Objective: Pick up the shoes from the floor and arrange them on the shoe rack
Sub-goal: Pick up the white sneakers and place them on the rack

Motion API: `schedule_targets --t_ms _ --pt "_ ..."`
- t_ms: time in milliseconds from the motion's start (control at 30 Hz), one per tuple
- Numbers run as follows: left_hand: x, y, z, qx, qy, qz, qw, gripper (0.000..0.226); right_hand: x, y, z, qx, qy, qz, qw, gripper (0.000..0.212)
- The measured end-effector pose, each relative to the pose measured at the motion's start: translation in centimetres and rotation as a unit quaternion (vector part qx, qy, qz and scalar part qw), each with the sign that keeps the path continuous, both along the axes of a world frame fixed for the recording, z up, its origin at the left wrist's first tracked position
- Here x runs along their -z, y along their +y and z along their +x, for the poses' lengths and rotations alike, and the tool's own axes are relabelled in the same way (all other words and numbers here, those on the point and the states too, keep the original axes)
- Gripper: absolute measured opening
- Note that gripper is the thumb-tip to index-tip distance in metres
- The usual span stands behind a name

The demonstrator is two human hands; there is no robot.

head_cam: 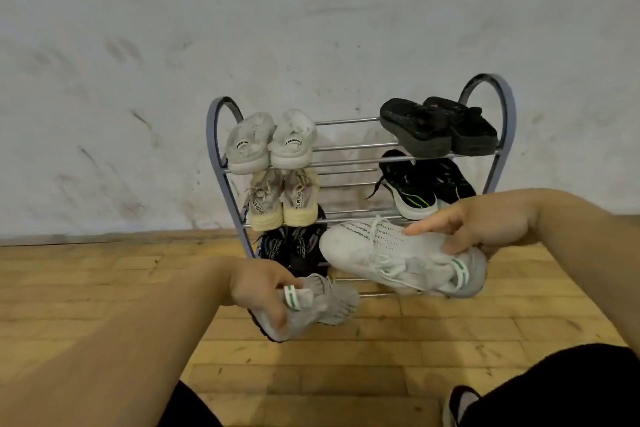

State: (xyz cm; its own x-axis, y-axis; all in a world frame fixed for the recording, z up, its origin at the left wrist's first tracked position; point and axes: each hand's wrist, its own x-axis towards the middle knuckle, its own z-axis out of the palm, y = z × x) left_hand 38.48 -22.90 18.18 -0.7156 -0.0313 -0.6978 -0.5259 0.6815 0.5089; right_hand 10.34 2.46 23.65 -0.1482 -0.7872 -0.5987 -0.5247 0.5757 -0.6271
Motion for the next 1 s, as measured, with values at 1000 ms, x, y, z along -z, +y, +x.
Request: schedule_targets --t_ms 1000 --pt "25.7 -2.2 -20.3 -0.285 0.291 -0.110 0.907 0.087 27.2 -11.2 -8.0 0.204 0.265 -0.065 0.940 0.081"
